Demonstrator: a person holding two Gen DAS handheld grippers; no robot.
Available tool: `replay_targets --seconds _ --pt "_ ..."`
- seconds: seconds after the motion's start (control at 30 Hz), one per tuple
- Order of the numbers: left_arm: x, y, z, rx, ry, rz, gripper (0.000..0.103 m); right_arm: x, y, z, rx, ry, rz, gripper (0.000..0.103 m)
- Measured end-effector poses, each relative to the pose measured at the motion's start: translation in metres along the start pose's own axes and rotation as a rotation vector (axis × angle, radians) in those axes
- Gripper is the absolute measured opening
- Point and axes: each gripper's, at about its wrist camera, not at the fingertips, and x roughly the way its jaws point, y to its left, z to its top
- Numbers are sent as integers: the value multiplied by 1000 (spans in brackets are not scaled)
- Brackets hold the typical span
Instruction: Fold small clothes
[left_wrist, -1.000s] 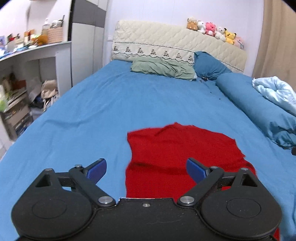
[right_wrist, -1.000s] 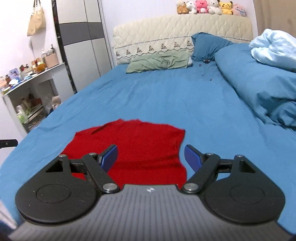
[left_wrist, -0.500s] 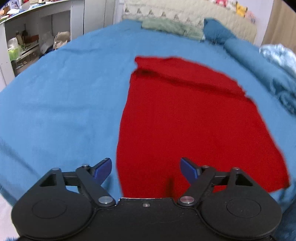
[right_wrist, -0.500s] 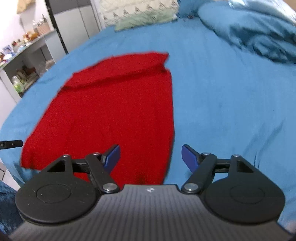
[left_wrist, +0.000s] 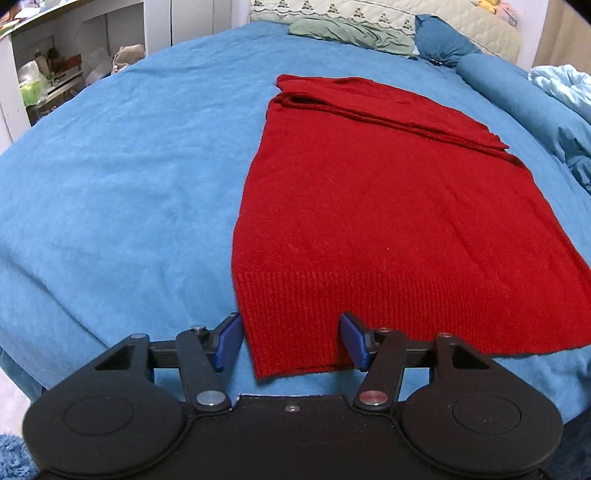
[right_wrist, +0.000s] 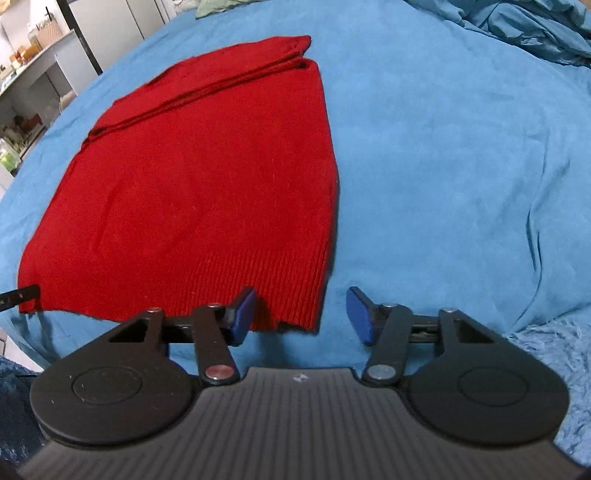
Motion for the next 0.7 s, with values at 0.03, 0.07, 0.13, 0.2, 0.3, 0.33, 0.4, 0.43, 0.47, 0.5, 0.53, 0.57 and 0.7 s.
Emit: replay_targets --seconds 0.03,0.07,0.13,0.2,0.3,0.33,0.4,0.43,0.47,0.5,0.53,0.57,0.7 --pt "0 0 0 -2 1 -3 59 1 -1 0 3 4 2 63" --pt "0 1 0 -5 1 -4 58 2 -1 0 11 6 7 61" --pt "0 3 0 -13 0 -8 55 6 -3 -1 27 8 16 56" --pt "0 3 -1 -23 -1 -14 50 8 -4 -2 36 11 28 46" --pt "-2 3 0 -33 0 -24 30 8 -4 -2 44 7 42 28" --pt "-2 3 0 -35 2 -28 16 6 -6 -2 51 2 45 26" --pt "-6 2 2 -38 5 -31 10 4 -10 -2 76 -9 60 22" --pt "-9 0 4 -37 4 -31 9 1 -11 -1 87 -15 69 22" --pt "-14 -2 6 -35 -3 -31 8 -2 -14 -1 103 -26 83 21" --pt "-19 -4 8 -34 -13 -36 8 -6 -16 0 117 -40 100 21" --pt "-25 -7 10 -36 -28 -44 7 -11 -18 0 132 -58 122 21" --pt "-31 -10 13 -38 -43 -51 7 -17 -21 2 151 -79 149 21" --pt "-57 -24 37 -43 -120 -101 7 -38 -28 12 214 -155 231 20"
